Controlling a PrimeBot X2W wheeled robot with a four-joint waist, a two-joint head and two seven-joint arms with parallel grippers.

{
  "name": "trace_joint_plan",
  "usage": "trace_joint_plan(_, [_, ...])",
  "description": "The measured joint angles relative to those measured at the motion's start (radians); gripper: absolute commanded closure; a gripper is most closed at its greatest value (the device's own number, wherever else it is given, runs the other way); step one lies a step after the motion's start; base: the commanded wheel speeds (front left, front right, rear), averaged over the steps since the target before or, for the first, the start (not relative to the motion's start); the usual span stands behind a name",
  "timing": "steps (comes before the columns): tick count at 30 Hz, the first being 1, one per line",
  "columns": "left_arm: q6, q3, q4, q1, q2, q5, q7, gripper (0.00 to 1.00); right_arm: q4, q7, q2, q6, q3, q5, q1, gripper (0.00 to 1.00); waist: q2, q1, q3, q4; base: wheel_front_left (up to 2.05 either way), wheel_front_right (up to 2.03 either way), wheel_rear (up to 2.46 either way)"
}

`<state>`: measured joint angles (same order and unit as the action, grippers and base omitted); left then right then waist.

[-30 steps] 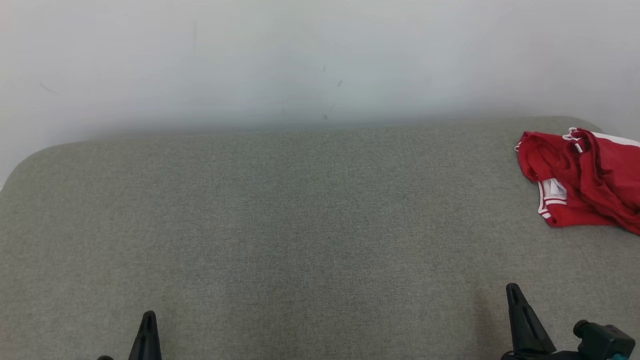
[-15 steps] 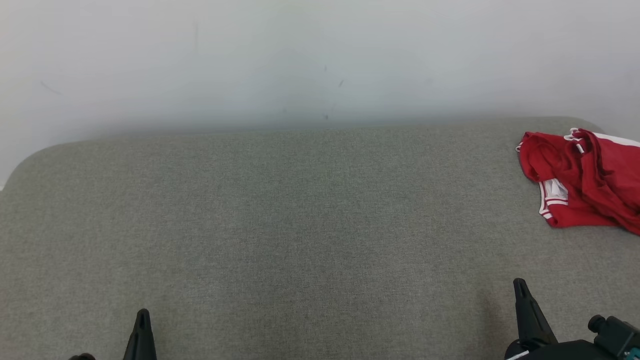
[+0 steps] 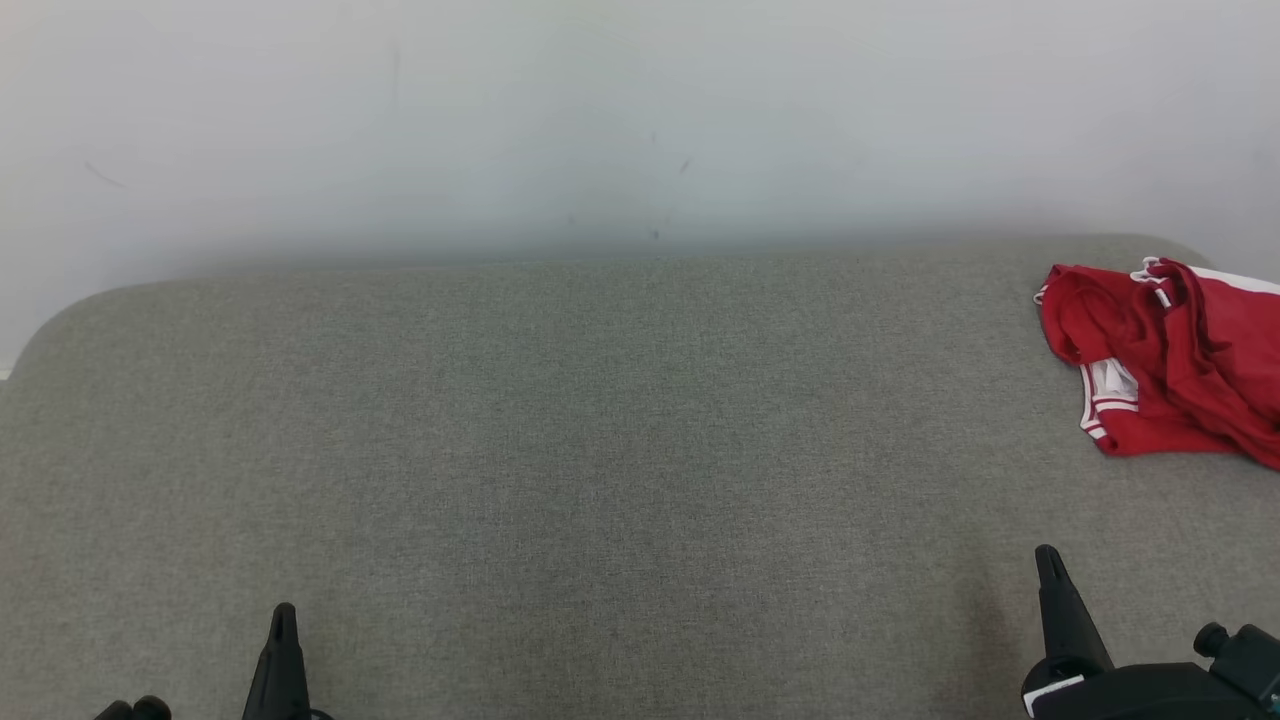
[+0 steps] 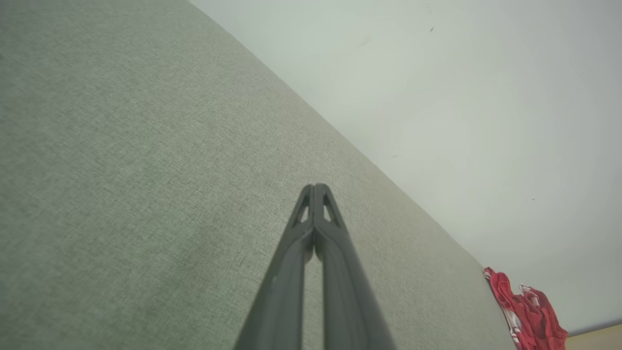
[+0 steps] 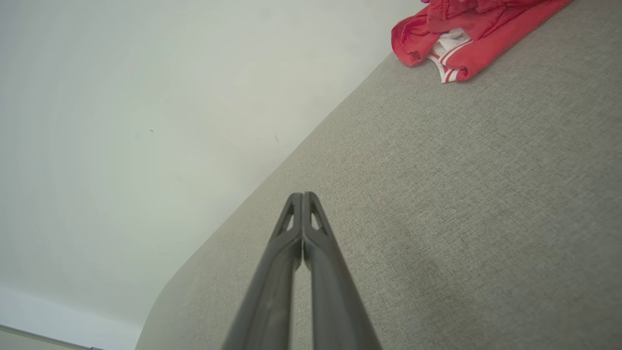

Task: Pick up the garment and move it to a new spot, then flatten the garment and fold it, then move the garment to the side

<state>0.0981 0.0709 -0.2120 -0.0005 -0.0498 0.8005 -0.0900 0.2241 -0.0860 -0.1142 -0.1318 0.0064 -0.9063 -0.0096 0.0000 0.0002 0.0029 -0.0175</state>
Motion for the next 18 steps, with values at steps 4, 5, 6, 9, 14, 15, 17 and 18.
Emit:
trace_joint_plan(4, [0.003,0.003,-0.002,-0.003,0.0,0.053,0.014,1.0,0.001,0.013,0.003,0.0,-0.007,-0.048,-0.011,1.0,0.0,0.0,0.0,0.001,0.0,0.0,0.0])
trace_joint_plan(5, [0.006,0.003,-0.002,-0.004,0.0,0.065,0.017,1.0,0.002,0.016,0.004,0.0,-0.008,-0.059,-0.011,1.0,0.0001,0.0,0.0,0.001,0.0,0.0,0.0])
trace_joint_plan(6, [0.007,0.004,-0.003,-0.005,0.0,0.076,0.021,1.0,0.003,0.017,0.005,0.0,-0.01,-0.07,-0.011,1.0,0.0001,0.0,0.0,0.001,0.0,0.0,0.0])
trace_joint_plan(9, [0.007,0.006,-0.004,-0.009,0.0,0.117,0.03,1.0,0.003,0.026,0.007,0.0,-0.016,-0.105,-0.013,1.0,0.0,0.0,0.0,0.002,0.0,0.0,0.0])
trace_joint_plan(14, [0.008,0.008,-0.006,-0.022,0.0,0.177,0.043,1.0,0.005,0.042,0.011,0.0,-0.024,-0.158,-0.021,1.0,0.0,0.0,0.0,0.003,0.0,0.0,0.0])
trace_joint_plan(15, [0.008,0.009,-0.006,-0.022,0.0,0.187,0.048,1.0,0.005,0.043,0.012,0.0,-0.026,-0.168,-0.024,1.0,0.0,0.0,0.0,0.003,0.0,0.0,0.0])
trace_joint_plan(17, [0.008,0.01,-0.007,-0.024,0.0,0.207,0.054,1.0,0.006,0.051,0.013,0.0,-0.029,-0.186,-0.03,1.0,0.0,0.0,0.0,0.003,0.0,0.0,0.0])
trace_joint_plan(18, [0.009,0.011,-0.007,-0.025,0.0,0.217,0.057,1.0,0.006,0.052,0.014,0.0,-0.03,-0.196,-0.031,1.0,0.0,0.0,0.0,0.004,0.0,0.0,0.0])
